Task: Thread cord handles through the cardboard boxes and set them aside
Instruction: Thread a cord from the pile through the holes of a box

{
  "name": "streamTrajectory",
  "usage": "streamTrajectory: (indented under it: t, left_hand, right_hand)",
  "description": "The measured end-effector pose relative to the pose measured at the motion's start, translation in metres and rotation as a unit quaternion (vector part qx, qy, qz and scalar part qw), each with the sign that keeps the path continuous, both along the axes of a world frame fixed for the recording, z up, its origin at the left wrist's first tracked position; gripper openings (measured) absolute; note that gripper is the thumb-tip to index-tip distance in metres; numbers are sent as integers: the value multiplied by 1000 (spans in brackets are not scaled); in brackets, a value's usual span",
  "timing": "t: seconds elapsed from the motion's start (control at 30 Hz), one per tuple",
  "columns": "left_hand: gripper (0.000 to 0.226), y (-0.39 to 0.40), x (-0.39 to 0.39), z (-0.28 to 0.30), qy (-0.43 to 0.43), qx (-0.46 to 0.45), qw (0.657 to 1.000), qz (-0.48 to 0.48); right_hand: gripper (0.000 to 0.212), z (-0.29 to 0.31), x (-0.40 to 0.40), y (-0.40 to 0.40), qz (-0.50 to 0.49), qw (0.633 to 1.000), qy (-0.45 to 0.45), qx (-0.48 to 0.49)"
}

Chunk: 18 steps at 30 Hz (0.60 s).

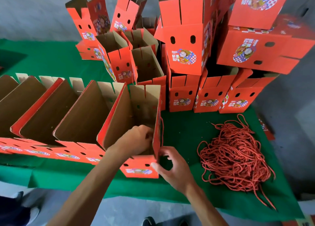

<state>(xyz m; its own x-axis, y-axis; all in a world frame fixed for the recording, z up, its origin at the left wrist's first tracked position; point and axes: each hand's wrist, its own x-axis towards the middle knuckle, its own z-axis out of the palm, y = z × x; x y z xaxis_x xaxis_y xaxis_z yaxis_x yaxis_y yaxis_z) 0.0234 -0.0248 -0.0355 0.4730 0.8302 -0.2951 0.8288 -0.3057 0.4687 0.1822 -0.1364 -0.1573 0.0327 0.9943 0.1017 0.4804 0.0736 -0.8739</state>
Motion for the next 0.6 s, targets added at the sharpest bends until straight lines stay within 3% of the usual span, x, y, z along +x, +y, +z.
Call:
streamTrajectory:
  t: [0.07,0.13,0.2,0.3,0.37,0.6]
  left_hand:
    - [32,-1,-5,6,12,-32,999,-31]
    - [64,-5,-10,10,-37,-90,995,-18]
    - [75,-11,-11,9,-39,-90,994,-40]
    - [33,-12,-5,-2,50,0,994,-100]
    - [16,-11,2,-5,57,40,991,-113]
    - [29,-5,40,27,79,109,980,-145]
  right_hand:
    - [13,-5,9,0,-98,993,-23,64]
    - [21,-10,17,2,-181,978,-59,84]
    - [26,-13,21,3,-179,971,-112,114]
    - [11,-15,12,-4,-61,968,-159,184]
    - [25,-19,-3,-10,-34,964,-193,179]
    - [75,-15,-41,-22,-60,955,-279,78]
